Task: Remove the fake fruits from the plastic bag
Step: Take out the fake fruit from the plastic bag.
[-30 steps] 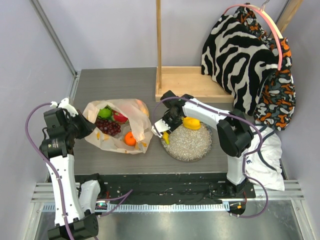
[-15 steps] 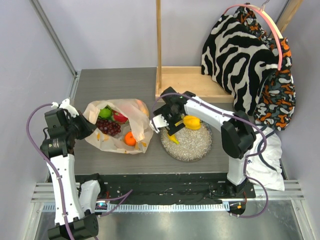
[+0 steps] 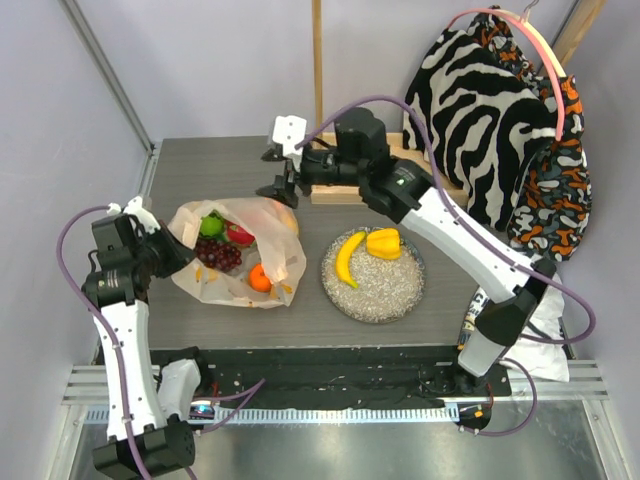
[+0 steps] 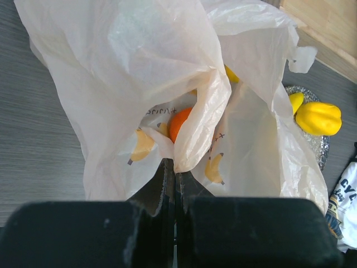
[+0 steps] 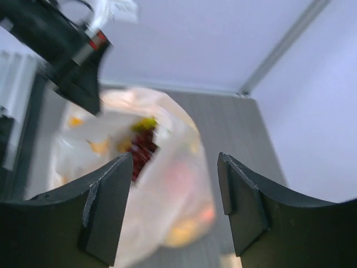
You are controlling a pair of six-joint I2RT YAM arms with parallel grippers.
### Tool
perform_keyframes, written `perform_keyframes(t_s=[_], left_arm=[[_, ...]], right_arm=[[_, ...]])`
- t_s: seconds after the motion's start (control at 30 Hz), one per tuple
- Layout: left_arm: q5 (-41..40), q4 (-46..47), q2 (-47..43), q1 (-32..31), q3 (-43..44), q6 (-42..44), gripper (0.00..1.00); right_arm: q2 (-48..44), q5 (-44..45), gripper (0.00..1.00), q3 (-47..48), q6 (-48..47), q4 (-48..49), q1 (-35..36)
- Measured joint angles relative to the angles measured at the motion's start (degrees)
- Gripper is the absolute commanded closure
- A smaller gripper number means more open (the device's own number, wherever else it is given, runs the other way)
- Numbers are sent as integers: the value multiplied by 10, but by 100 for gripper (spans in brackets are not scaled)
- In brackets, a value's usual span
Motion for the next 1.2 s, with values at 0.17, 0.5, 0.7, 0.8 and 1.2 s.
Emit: perform_keyframes(t_s=[0.17, 0.5, 0.7, 0.8, 1.2], left_arm=[[4, -3, 22, -1, 10, 1, 100], [19, 3, 3, -23, 30, -19, 100], [22, 19, -4, -3, 26, -30, 100], [27, 19, -18, 3, 16, -35, 100], [32, 13, -37, 3, -5, -34, 100]], right_arm=[[54, -35, 39, -31, 132, 97, 49], [148, -5, 40, -105, 151, 79, 133], [169, 84, 36, -125, 148, 64, 130], [192, 139, 32, -133, 158, 74, 127], [278, 250, 13, -141, 177, 98, 123]])
